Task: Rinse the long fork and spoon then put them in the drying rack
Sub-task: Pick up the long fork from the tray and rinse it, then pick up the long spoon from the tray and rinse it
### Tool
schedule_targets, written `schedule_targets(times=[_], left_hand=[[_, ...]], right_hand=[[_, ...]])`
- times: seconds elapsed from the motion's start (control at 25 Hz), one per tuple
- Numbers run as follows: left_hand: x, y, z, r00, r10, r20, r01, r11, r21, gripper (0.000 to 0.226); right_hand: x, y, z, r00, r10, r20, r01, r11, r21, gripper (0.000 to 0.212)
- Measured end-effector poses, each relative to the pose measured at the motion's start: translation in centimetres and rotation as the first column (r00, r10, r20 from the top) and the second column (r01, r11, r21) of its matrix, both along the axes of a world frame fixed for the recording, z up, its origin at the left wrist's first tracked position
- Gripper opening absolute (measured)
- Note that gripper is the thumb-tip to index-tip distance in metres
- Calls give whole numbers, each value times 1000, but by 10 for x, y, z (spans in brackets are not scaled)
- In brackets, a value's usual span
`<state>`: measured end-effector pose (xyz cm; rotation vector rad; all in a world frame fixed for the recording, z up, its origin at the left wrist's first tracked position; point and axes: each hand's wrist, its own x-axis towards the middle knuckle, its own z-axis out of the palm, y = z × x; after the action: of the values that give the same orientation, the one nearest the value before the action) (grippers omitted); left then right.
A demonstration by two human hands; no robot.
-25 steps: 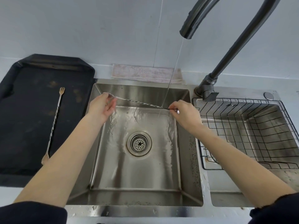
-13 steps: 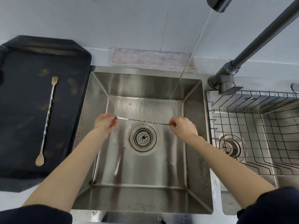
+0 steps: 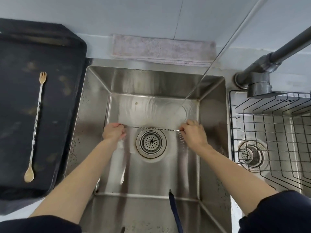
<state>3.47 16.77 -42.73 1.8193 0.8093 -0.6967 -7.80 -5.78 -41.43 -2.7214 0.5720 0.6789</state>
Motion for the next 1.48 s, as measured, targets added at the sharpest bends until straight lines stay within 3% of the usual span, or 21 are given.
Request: schedule_targets(times=[0.12,0.32,0.56,0.64,0.72,0.88,1.08,1.28,1.48], left_hand=[[1,-3,0,999,7,-39,-6,999,43,35],[-1,-9,5,998,13,-66,-12,1000,10,31],[-6,-8,19,991,-129,-21,130,990,52,22],[-10,-7,29,974,-226,1,225,971,82,39],[-11,-4,42,929,-369,42,358,920,157,44],[-18,2,75,760,-650,17,622,734,272,47],[-30,12,125,538,-842,46,749,503,431,56],[-40,33,176,441,-886,145,712,444,544,53],[-32,76,195,419,-889,184,642,434,632,47]], right_hand=[[-1,-1,-4,1000,-5,6,5,1000,3,26],[-3,1,-4,1000,-9,-3,9,1000,5,29],[-5,5,7,1000,-4,18,4,1000,5,30],[-7,6,16,1000,-4,23,3,1000,16,30],[-8,9,28,1000,10,2,-10,1000,20,32],[-14,20,64,1000,13,13,-13,1000,18,38],[-22,41,117,998,20,56,-22,998,51,48],[-23,72,160,987,22,158,-37,995,90,48],[-5,120,181,965,47,258,-88,985,150,44]])
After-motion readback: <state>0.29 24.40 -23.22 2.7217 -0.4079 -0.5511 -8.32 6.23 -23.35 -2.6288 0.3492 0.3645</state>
